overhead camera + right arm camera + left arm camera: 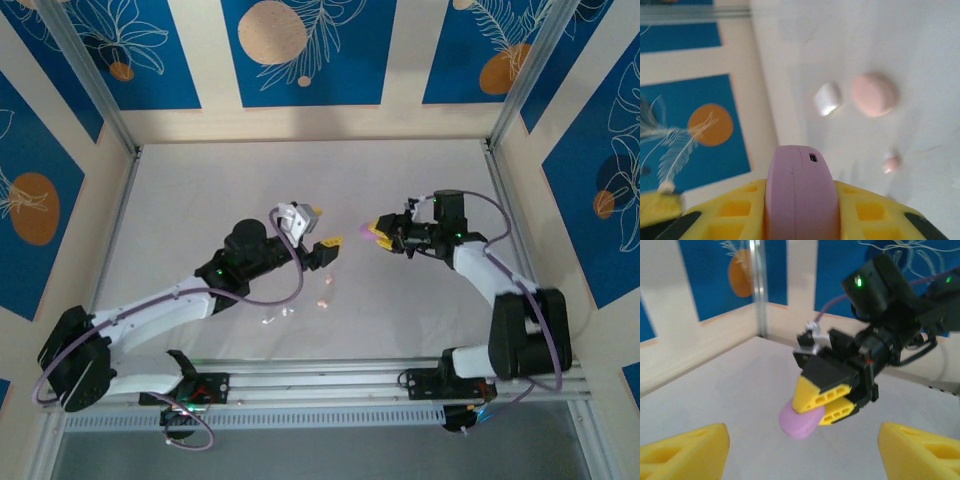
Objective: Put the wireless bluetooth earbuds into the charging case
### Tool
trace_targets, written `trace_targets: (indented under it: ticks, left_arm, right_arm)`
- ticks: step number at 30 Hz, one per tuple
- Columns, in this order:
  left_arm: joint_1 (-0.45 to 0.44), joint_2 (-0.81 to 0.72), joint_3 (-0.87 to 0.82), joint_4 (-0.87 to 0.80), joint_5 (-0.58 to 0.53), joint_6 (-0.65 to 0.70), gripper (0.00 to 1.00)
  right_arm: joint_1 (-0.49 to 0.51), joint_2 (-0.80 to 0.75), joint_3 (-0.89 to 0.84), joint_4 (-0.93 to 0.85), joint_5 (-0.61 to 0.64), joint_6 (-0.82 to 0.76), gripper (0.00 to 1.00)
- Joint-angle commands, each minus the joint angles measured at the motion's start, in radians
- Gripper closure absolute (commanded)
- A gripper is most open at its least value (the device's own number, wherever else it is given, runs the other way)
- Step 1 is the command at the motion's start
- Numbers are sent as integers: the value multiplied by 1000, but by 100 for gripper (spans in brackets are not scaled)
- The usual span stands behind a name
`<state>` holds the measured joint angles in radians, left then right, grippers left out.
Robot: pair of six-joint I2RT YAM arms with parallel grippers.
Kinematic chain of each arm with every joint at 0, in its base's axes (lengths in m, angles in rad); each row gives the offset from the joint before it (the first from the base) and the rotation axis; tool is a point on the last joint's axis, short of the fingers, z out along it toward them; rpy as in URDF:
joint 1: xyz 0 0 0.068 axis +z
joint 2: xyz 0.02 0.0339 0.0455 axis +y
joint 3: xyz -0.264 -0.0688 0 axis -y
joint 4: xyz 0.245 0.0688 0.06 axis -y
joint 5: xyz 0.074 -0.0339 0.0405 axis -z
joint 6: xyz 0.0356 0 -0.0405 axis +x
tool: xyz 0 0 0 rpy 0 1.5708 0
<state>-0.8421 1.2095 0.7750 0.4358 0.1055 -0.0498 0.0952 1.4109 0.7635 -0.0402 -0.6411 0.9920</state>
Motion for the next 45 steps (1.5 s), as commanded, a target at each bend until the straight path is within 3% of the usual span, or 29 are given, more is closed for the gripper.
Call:
trace_targets:
  ticks: [1, 8, 18, 23, 31, 39, 45]
  left_arm:
    - [1, -63, 36, -153, -142, -53, 19]
    - [14, -164, 10, -219, -164, -61, 15]
    - [21, -258, -34, -264, -224, -45, 12]
    - [24, -247, -30, -266, -223, -41, 12]
    - [26, -222, -17, -264, -204, -45, 12]
    - [25, -238, -24, -267, -222, -51, 11]
    - [30, -239, -26, -291, -276, -76, 10]
  right_arm:
    - [8, 155, 37, 85, 38, -30, 80]
    - [32, 444, 226, 55, 80, -90, 80]
    - [35, 589, 338, -15, 156, -147, 74]
    - [37, 566, 326, -71, 197, -185, 57]
    - [28, 469, 306, -195, 319, -244, 42]
    - [28, 333, 297, -266, 421, -322, 40]
    - [127, 304, 375, -294, 420, -543, 40]
